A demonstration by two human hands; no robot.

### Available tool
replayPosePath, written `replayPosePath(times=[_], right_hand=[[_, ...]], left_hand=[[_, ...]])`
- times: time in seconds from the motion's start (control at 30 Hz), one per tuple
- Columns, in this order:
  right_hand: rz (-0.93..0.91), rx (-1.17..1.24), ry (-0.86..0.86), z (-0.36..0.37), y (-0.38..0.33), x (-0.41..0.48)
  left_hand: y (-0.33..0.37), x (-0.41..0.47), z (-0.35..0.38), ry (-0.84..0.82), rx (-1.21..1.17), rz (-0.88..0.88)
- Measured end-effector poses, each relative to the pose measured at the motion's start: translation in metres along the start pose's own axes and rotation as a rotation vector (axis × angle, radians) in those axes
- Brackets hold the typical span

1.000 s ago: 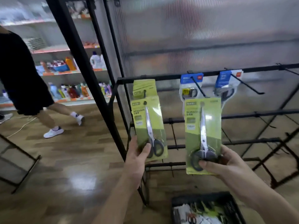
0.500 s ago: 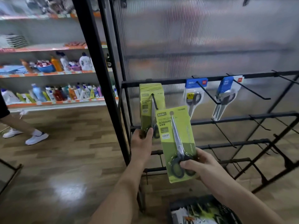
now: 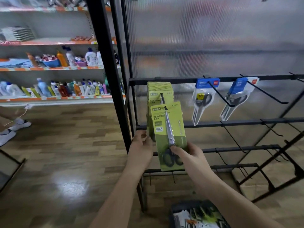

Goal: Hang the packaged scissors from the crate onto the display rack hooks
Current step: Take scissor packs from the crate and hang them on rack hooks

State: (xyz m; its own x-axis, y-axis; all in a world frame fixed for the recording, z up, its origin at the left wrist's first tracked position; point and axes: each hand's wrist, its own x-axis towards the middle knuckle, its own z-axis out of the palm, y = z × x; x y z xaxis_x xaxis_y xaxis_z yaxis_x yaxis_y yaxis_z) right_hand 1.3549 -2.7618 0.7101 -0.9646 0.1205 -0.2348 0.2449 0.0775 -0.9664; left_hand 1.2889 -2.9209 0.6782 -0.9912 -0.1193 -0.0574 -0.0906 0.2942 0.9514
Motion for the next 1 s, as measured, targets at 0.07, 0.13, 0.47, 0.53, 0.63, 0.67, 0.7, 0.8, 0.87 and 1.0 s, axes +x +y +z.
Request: replayPosePath(times=[0.07, 0.13, 0.47, 0.53, 0.63, 0.67, 0.7, 0.8, 0.87, 1.0], right_hand=[[0.046, 0.008, 0.010, 0.005, -0.005, 0.016], [0.097, 0.006, 0.010, 0.011, -0.016, 0.036], [0.058, -0.405, -0.172, -0.020, -0.030, 0.065], [0.038, -0.500, -0.190, -0.047, -0.030, 0.050], [-0.054, -0.653, -0.185, -0.093, -0.034, 0.025], [-0.090, -0.712, -0.178, -0.109, -0.035, 0.016], [-0.135, -0.773, -0.170, -0.126, -0.036, 0.007], [-0.263, -1.051, -0.105, -0.178, -0.038, -0.023], [-0.347, -1.191, -0.051, -0.209, -0.033, -0.038], [-0.373, -1.236, -0.012, -0.259, -0.020, -0.064]], left_hand=[[0.008, -0.003, -0.004, 0.004, 0.010, 0.030], [0.018, -0.007, -0.007, 0.028, 0.005, 0.063], [0.054, -0.038, 0.003, 0.069, 0.231, 0.139], [0.064, -0.053, 0.017, 0.074, 0.286, 0.176], [0.081, -0.078, 0.046, 0.083, 0.321, 0.245], [0.087, -0.087, 0.057, 0.078, 0.351, 0.264], [0.093, -0.096, 0.068, 0.070, 0.396, 0.277], [0.111, -0.118, 0.101, 0.032, 0.602, 0.281], [0.120, -0.134, 0.123, 0.010, 0.763, 0.265], [0.121, -0.165, 0.164, -0.057, 0.854, 0.245]])
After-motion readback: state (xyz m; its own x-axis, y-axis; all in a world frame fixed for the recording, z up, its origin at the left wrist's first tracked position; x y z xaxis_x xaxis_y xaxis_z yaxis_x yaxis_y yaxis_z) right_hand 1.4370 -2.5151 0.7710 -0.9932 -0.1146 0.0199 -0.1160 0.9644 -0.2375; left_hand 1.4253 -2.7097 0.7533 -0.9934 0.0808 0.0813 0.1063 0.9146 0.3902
